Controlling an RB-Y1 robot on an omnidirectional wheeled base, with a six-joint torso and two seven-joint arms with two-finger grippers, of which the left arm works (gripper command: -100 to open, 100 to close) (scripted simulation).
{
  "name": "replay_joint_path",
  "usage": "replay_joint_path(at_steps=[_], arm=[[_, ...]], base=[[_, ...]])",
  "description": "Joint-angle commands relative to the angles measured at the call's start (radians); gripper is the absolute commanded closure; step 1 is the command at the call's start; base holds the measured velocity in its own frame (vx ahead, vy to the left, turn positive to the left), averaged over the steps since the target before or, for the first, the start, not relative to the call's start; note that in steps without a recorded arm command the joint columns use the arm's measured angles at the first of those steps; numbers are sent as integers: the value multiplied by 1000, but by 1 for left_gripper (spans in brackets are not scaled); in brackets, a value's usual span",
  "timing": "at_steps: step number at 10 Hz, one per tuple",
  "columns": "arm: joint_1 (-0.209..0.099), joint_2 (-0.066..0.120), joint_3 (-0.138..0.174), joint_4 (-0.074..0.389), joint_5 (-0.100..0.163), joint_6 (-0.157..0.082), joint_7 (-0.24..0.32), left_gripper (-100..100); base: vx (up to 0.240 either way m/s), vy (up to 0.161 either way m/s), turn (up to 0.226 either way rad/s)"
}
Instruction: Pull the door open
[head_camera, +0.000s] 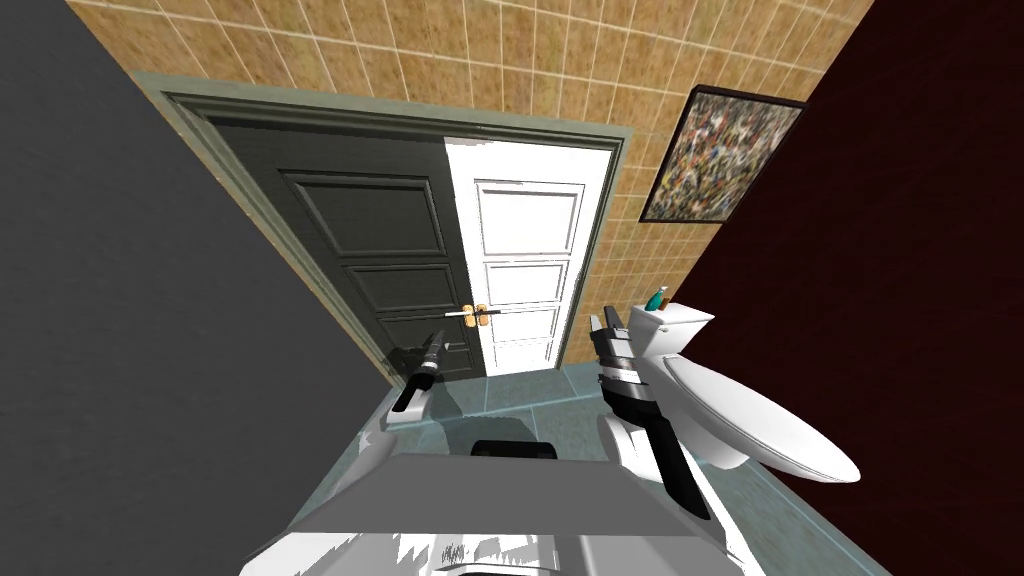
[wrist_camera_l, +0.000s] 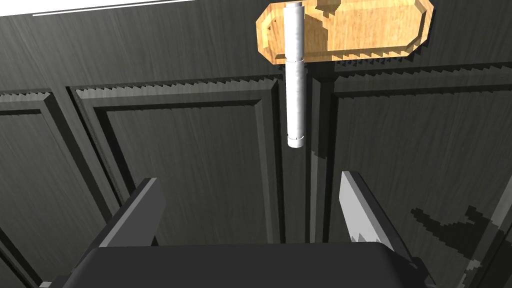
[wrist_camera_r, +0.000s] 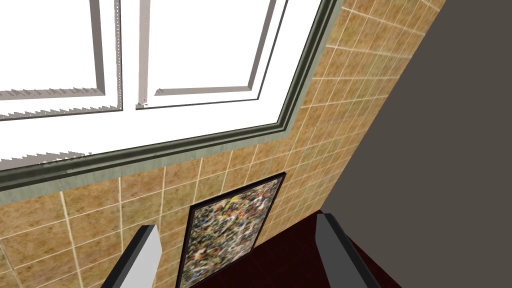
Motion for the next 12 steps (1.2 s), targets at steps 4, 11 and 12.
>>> replay_joint_path(at_steps=[4,11,12], arm=[[-55,30,13,109,17,19,28,-100],[-21,98,87,175,45,-4,57,-100],[-20,103,92,181,48,-8,61,-100]], base=[[143,43,-74],[156,45,-53],[177,39,-98]])
